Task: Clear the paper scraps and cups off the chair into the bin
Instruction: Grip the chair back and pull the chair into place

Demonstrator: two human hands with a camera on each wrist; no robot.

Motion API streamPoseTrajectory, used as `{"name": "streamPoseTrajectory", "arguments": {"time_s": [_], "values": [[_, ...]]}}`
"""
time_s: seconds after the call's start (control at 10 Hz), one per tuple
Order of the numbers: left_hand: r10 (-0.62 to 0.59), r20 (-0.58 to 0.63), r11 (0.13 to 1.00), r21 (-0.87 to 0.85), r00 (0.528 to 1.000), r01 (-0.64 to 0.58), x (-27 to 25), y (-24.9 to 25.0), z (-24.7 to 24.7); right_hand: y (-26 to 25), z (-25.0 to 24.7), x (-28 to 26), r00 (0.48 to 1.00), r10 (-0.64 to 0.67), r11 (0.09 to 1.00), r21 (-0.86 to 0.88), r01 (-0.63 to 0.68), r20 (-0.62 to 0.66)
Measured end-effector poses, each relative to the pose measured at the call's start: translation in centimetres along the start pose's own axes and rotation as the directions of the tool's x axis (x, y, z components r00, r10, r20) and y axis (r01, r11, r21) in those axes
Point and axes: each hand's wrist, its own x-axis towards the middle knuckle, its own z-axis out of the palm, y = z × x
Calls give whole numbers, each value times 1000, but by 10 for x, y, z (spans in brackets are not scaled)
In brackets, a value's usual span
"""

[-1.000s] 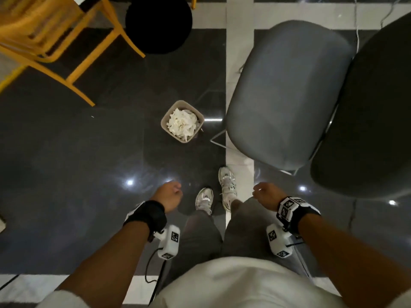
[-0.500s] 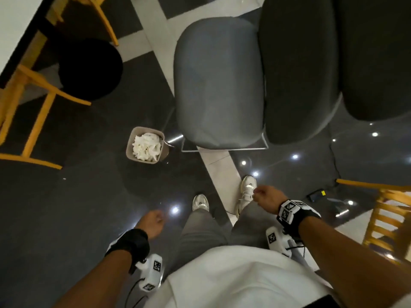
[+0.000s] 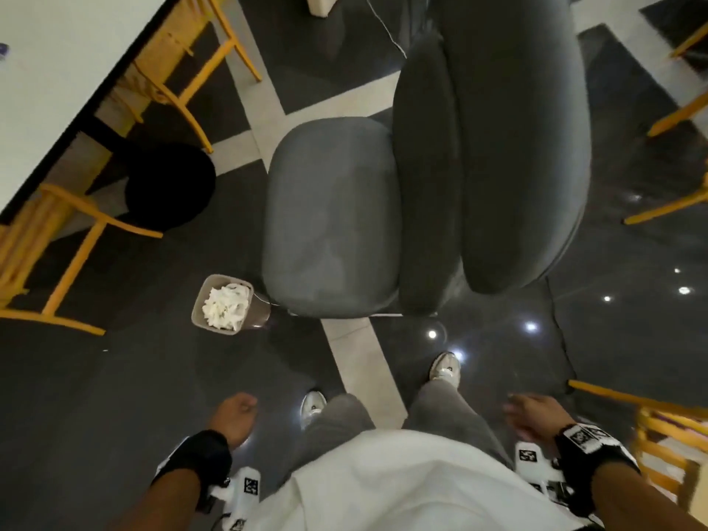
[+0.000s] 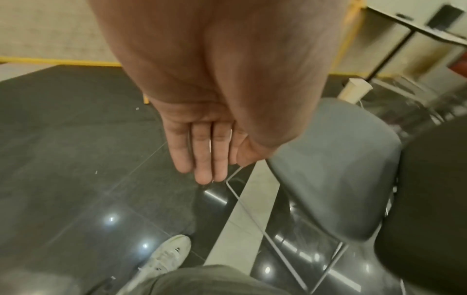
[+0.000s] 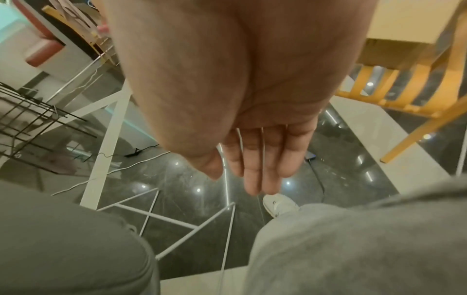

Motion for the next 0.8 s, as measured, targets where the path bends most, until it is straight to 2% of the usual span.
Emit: {"name": "streamPoseTrajectory", "arguments": {"time_s": [0.1,0.2,0.3,0.4,0.5,0.6,0.7,0.8], "values": [[-23,-51,987,-161,998,14,-45,64,21,12,-61,19,1000,21,997,-77,-21,2],[-6,-29,992,-124,1000,3,-58,94,52,12,-90,34,998,55,966,-254,-52,8],[-34,64,996,-81,997,39,-59,99,86,-1,-104,48,988,-67,863,-489,127,138],[-20,110,1000,-11,994,22,-66,121,107,-21,-113,67,970,-111,803,-556,215,214],[-52,90,999,5,995,52,-66,146,110,-44,-126,103,962,-153,768,-585,260,226],[-101,72,988,-107,992,109,-55,165,111,-65,-152,141,946,-225,744,-586,322,234],[-89,66,981,-166,994,99,-46,190,111,-120,-177,122,943,-266,697,-636,332,201],[-99,66,965,-235,993,112,-38,206,119,-183,-194,88,928,-319,590,-726,354,193]]}}
